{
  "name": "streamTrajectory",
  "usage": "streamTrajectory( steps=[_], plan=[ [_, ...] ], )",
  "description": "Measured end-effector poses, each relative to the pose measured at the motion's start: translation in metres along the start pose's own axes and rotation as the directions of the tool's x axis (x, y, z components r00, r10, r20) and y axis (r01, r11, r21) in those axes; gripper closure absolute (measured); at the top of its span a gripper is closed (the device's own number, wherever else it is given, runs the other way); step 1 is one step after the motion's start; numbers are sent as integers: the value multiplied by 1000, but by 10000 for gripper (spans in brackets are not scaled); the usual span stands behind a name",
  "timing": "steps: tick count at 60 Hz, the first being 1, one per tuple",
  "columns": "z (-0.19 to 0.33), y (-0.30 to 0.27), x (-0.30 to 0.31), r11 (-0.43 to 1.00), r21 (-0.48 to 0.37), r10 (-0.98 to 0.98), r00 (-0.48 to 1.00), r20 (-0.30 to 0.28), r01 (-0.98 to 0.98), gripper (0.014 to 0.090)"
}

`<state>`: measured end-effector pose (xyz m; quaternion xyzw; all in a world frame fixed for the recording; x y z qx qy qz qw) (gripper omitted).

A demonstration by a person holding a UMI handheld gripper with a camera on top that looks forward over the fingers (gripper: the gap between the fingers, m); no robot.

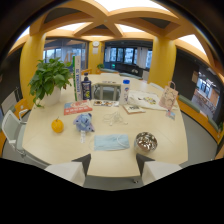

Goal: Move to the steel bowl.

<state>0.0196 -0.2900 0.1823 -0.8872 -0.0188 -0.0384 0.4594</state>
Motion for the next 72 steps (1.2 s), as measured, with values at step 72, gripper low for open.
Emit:
streamTrajectory(
  steps=[72],
  plan=[
    [135, 33, 159, 994, -108, -9, 1000, 26, 12, 189]
  ],
)
